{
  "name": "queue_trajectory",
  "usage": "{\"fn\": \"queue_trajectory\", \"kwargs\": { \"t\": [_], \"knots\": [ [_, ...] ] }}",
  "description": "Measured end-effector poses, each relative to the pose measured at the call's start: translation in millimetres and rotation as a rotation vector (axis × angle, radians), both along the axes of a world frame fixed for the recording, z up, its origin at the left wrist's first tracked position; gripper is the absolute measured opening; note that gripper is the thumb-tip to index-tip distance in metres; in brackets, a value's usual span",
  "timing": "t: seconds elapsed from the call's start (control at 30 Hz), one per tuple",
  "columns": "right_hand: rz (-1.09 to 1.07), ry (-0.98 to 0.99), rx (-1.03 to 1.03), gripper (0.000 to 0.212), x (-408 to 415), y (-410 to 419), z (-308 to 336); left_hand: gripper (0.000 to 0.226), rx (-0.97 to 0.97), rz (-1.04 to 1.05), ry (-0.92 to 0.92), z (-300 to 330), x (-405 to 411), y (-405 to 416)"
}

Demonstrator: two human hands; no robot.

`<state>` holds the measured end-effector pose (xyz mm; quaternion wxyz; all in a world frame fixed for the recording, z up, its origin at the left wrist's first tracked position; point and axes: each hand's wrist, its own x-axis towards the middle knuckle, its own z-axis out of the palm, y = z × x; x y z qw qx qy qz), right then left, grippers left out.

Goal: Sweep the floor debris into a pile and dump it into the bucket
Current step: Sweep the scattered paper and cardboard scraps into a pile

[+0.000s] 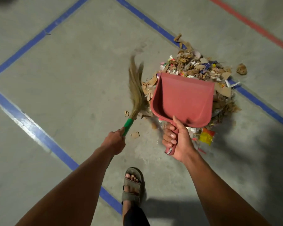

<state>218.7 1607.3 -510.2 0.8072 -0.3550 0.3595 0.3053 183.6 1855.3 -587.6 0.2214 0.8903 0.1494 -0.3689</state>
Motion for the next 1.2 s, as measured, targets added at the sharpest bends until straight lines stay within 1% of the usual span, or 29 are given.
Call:
{"fn": "queue_trajectory", "kwargs": {
  "t": [0.1,0.17,0.27,0.4,0.47,0.53,0.67,0.73,0.83,0.93,1.0,1.07,1.2],
  "knots": [
    [0.012,0.007,-0.023,0.046,-13,-4,3,0.053,-0.098,-0.034,-0.081,-2,-7,-9],
    [0.014,0.007,-0.025,0.046,-19,-9,8,0.056,-0.114,-0.04,-0.169,4,-17,-8],
    [0.043,-0.002,-0.019,0.046,-29,-14,19,0.063,-0.058,-0.074,-0.237,18,-40,0],
    [0.089,-0.024,-0.018,0.046,-43,-25,38,0.062,0.02,-0.122,-0.201,36,-66,7],
    [0.122,-0.034,-0.023,0.047,-50,-32,48,0.062,0.008,-0.044,-0.213,46,-82,7],
    [0.156,-0.037,-0.016,0.047,-57,-39,59,0.062,-0.007,0.097,-0.253,56,-105,1],
    [0.184,-0.051,0.0,0.048,-73,-58,77,0.059,0.038,0.316,-0.299,71,-147,-22],
    [0.198,-0.048,-0.005,0.046,-79,-70,81,0.056,0.072,0.449,-0.252,75,-162,-42],
    [0.231,-0.052,-0.013,0.046,-86,-88,77,0.047,0.104,0.589,-0.106,67,-181,-71],
    [0.255,-0.054,-0.023,0.045,-91,-108,64,0.046,0.071,0.56,0.044,47,-194,-105],
    [0.273,-0.047,-0.024,0.045,-91,-119,53,0.045,0.021,0.506,0.072,35,-197,-134],
    [0.287,-0.028,-0.015,0.046,-90,-128,45,0.046,-0.034,0.46,0.042,31,-191,-161],
    [0.303,-0.005,0.008,0.047,-85,-150,32,0.048,-0.101,0.365,-0.1,35,-165,-200]
  ]
}}
